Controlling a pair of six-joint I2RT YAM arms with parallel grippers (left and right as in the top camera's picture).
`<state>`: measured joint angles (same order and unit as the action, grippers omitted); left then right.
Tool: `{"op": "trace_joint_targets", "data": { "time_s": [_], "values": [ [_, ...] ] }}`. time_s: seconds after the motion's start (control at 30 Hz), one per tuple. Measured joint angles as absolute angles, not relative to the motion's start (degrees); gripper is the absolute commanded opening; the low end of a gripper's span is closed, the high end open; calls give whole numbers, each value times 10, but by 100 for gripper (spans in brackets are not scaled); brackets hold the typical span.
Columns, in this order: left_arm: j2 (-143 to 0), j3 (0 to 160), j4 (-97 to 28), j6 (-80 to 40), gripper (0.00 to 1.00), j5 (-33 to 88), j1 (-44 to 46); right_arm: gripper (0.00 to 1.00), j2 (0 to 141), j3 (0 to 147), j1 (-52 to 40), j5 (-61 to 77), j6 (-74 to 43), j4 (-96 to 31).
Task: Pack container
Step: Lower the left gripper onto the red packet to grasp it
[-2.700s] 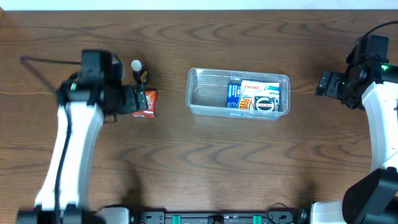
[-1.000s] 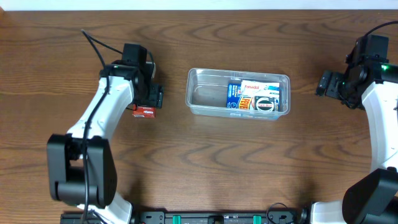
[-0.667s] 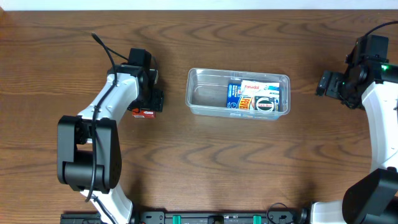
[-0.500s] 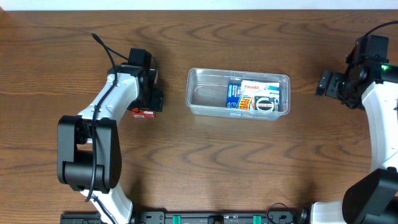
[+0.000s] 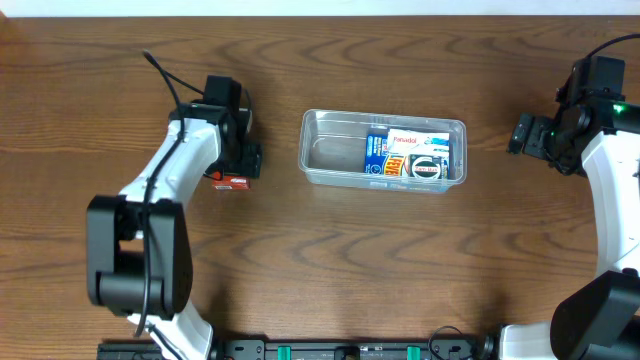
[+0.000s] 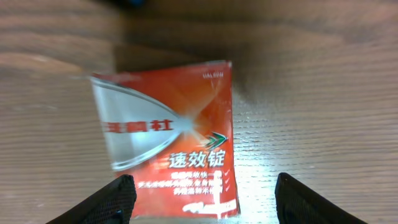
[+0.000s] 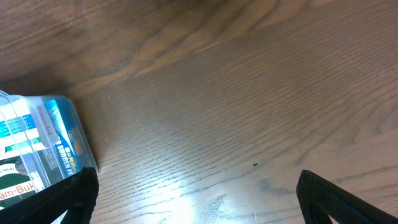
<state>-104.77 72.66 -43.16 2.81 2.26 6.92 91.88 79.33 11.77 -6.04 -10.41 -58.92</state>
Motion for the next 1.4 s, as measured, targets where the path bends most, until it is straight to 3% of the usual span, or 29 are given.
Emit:
{"op": "trace_joint_targets", "data": {
  "time_s": [0.1,0.13,0.27,1.4],
  "values": [
    [-1026,727,-430,28,74,11,69,99,919,793,118,-60,-104,-589],
    [-1024,727,-429,28,81,8,69,99,919,793,118,-60,-104,-589],
    [-1027,726,-416,18,86,0,69,99,919,793,118,-60,-104,-589],
    [-1065,675,-336,-13,86,-4,64,99,919,793,118,-60,-104,-589]
  ]
}}
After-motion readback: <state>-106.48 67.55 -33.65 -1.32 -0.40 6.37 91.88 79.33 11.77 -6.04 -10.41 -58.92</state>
